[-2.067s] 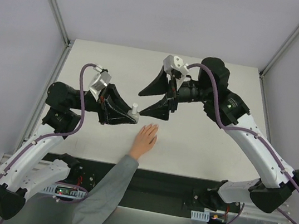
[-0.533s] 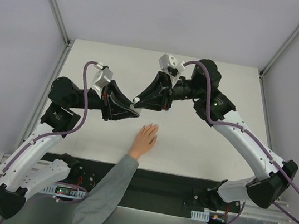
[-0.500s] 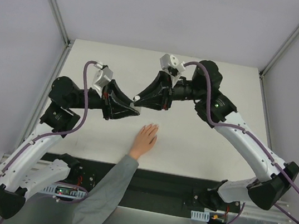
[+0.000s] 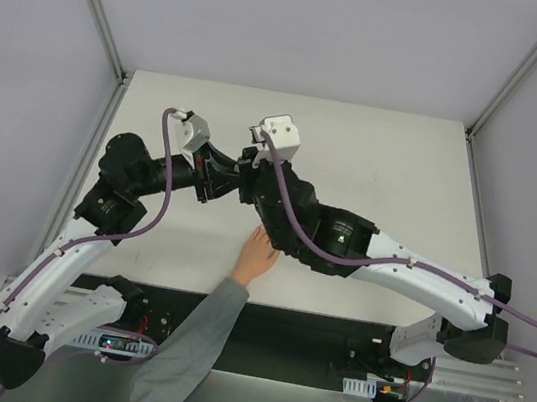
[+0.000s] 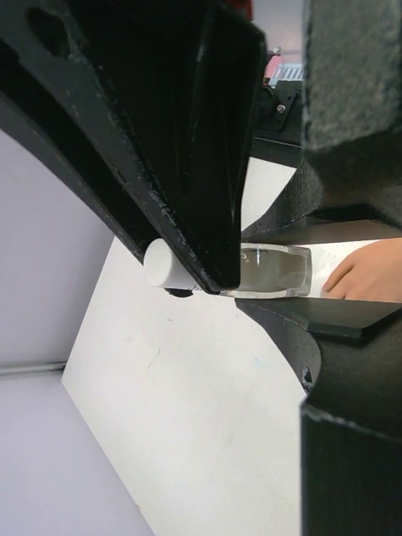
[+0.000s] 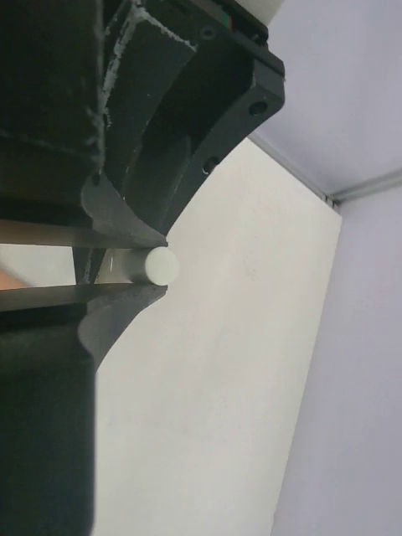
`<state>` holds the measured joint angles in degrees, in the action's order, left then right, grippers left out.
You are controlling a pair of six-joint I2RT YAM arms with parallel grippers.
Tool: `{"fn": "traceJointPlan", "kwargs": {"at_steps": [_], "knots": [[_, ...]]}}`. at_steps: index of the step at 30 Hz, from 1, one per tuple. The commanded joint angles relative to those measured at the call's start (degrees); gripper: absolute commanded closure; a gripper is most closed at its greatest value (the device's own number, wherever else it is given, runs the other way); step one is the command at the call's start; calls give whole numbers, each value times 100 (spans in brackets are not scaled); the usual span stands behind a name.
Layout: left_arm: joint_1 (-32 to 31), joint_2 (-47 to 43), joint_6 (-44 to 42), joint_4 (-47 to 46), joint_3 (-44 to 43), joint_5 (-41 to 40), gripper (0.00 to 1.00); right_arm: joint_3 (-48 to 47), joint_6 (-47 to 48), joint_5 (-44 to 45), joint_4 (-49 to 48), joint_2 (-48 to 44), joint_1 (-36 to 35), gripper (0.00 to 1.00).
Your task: Paint the nails
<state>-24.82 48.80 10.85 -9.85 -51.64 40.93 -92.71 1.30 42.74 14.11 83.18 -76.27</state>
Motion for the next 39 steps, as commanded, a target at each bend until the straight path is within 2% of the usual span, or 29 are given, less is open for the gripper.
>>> {"fn": "traceJointPlan", "kwargs": {"at_steps": [1,2,3,5,6,8,9,11,13,14,15,17,18,19,20,21,22,23,24,27,34,39], "knots": [[82,-159,-66,-624,-146,-1087,100,-686,-9,1834,751,436,-608,92],[82,-195,-40,-606,-119,-1078,100,-774,63,1765,751,532,-634,86],[82,-221,4,-571,-92,-991,100,-836,168,1503,682,524,-626,74],[82,-256,40,-379,-127,-780,100,-802,738,1229,567,446,-617,60],[82,-257,118,-282,-153,-475,100,-749,984,854,549,393,-600,46],[91,-186,198,33,-320,-43,100,-679,1571,404,662,165,-521,34],[91,-151,285,96,-364,525,100,-661,1714,-260,759,51,-468,27],[91,-90,417,158,-409,1037,100,-591,2065,-1010,1092,-308,-302,22],[91,-63,558,150,-417,1662,100,-399,2225,-2291,1269,-591,-143,17],[91,-72,576,150,-417,1856,100,-345,2312,-2949,1453,-749,153,16],[91,-72,593,150,-417,2014,100,-249,2339,-4174,1480,-1011,330,16],[91,-72,620,115,-426,2629,100,66,2322,-5341,1376,-1259,969,15],[91,-55,716,19,-426,2831,100,138,2305,-6286,1332,-1417,1174,15],[91,-46,804,-113,-409,3146,100,200,2296,-6739,1279,-1462,1567,15],[91,-37,944,-323,-374,3367,100,287,2304,-7161,1174,-1488,1745,16],[91,-19,1389,-595,-321,3517,100,323,2296,-8001,1121,-1489,1912,17],[91,-28,1637,-1293,-216,3675,100,332,2278,-8427,1059,-1445,2210,18],[83,-28,1857,-1570,-172,3973,100,332,2235,-8814,902,-1384,2335,25],[82,-19,2198,-1834,-145,4010,100,271,2199,-9566,831,-1305,2458,30],[82,-28,2254,-1968,-162,4098,100,166,1962,-10248,427,-1032,2678,38],[82,-19,2255,-1977,-163,4134,100,42,1330,-10909,-644,-566,2758,44],[82,-2,2255,-1986,-180,4143,100,51,1057,-11121,-962,-399,2758,48]]}}
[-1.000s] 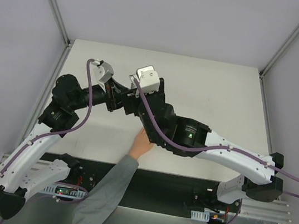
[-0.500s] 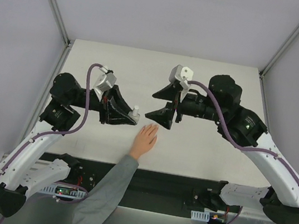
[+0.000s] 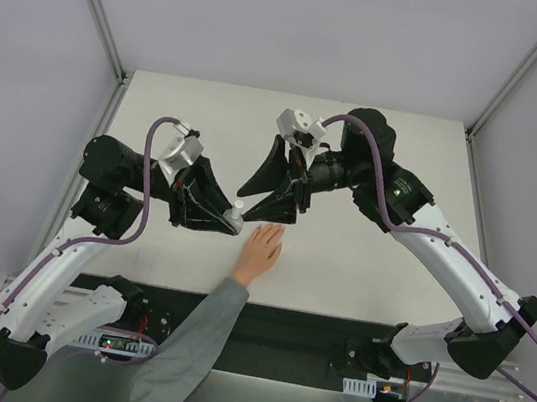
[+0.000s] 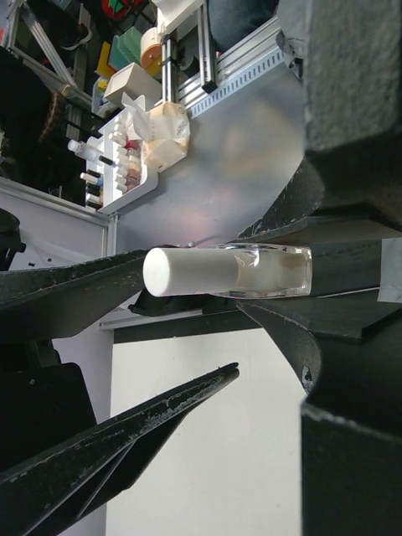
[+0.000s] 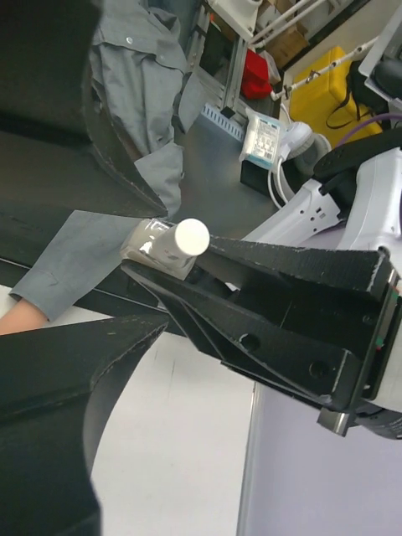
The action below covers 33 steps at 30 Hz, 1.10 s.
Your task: Paint the nails
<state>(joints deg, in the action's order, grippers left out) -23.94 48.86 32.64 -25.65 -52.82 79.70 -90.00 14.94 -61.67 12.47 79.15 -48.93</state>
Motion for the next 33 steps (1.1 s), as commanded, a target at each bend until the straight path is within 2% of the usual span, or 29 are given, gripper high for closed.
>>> {"fn": "traceJointPlan", "kwargs": {"at_steps": [1,9,15,18,21,22,24,25,26,27,30,31,32,33], "knots": [[-5,1,76,-406,-53,265,100,-194,-360,-697,-938,3,6,48],[-5,36,111,-476,-97,248,100,-211,-641,-838,-1221,161,-64,48],[-5,18,216,-564,-88,265,100,-282,-650,-838,-1221,302,-152,52],[-5,-8,234,-573,-80,256,100,-282,-641,-829,-1221,329,-161,60],[-5,-35,234,-573,-80,99,100,-247,-615,-785,-1352,302,-170,71],[-5,-35,208,-547,-97,20,100,-220,-606,-768,-1326,311,-161,79],[4,-8,-11,-5,-246,-443,100,-194,-449,-689,-1091,267,-179,87],[4,18,-195,294,-351,-647,100,-159,-387,-593,-1002,250,-170,97],[4,62,-615,611,-587,-858,100,-150,-239,-340,-879,232,-179,100],[4,80,-871,1345,-711,-1103,100,-106,-133,-224,-669,171,-179,100],[21,10,-1453,1703,-836,-2122,100,245,26,645,-535,-136,-222,100],[21,-25,-1628,1721,-818,-2726,100,324,44,969,-483,-207,-249,100],[21,-34,-1743,1773,-844,-3054,100,438,35,1912,-395,-260,-292,100],[21,-26,-1840,1844,-870,-3362,100,491,-60,2479,-229,-339,-467,100]]}}
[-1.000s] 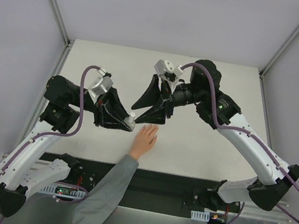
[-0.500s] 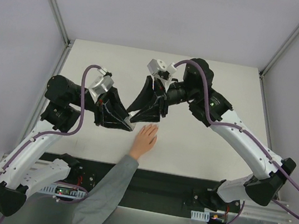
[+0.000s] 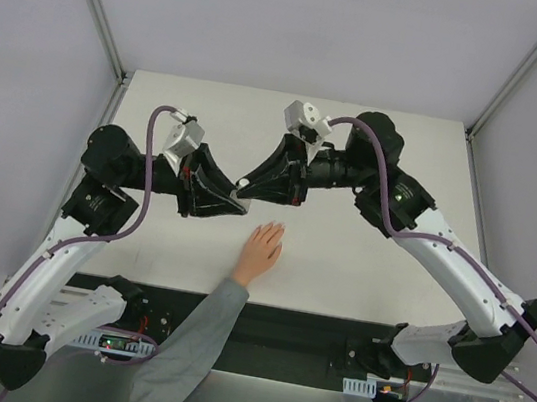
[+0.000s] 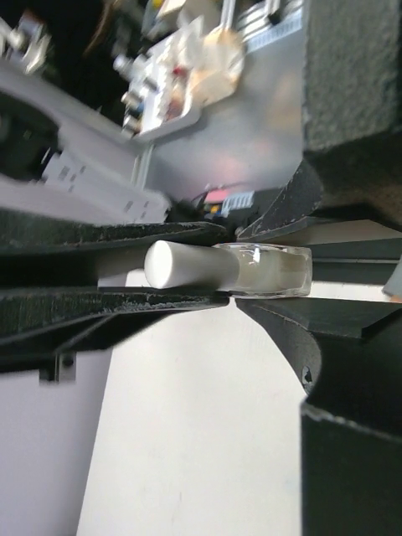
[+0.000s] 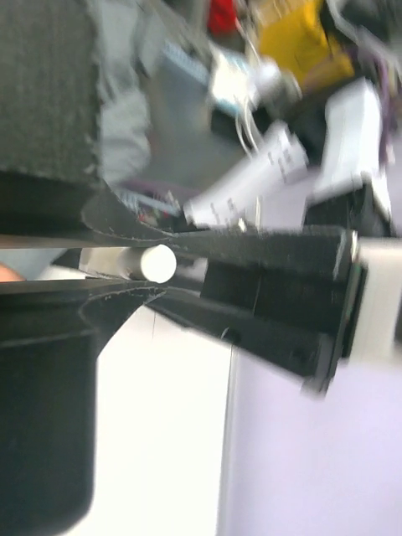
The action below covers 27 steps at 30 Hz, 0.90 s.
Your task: Paint the nails
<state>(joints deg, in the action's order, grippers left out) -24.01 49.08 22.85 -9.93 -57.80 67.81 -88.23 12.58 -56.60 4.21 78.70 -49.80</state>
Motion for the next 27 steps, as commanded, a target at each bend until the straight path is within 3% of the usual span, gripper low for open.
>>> {"fn": "traceJointPlan", "kwargs": {"at_steps": [1,2,4,5,6,8,11,12,14,15,17,18,21,24,25,27], "knots": [[28,-39,-1009,325,-381,-2437,100,376,79,2604,668,-424,-529,100],[28,-30,-1106,317,-381,-2883,100,481,-9,4681,739,-495,-766,100],[19,14,-1239,221,-372,-3194,100,438,-446,7423,1054,-487,-1942,100],[10,92,-1265,168,-364,-3334,100,316,-632,9332,1212,-243,-2285,100],[10,128,-1274,124,-363,-3379,100,-190,-843,10065,1588,-58,-2828,100],[-7,224,-1283,62,-355,-3362,100,-877,-1449,10964,2151,582,-3061,99],[-7,173,-1231,44,-250,-3353,100,-1399,-1355,10986,2462,875,-3229,92],[-7,146,-1230,53,-223,-3258,100,-1364,-1294,10908,2288,858,-3229,82],[-7,32,-1239,105,-136,-3099,100,-1294,-996,10714,2164,797,-3220,73],[-7,-21,-1231,158,-100,-2864,100,-1285,-820,10627,2033,709,-3229,61],[-7,-161,-1169,167,31,-2590,100,-1285,-303,10170,1979,604,-3159,49],[-7,-205,-1125,167,76,-2423,100,-1276,-117,9960,1970,438,-3141,38],[-7,-329,-1002,176,243,-1782,100,-1057,489,8915,1970,-71,-2957,21],[-7,-390,-862,176,278,-1105,100,-636,623,6669,1935,-538,-2291,14],[-7,-356,-748,150,252,-703,100,-574,553,5261,1935,-740,-2027,13],[-7,-320,-538,97,208,-323,100,-468,491,4118,1865,-838,-1324,13]]}}
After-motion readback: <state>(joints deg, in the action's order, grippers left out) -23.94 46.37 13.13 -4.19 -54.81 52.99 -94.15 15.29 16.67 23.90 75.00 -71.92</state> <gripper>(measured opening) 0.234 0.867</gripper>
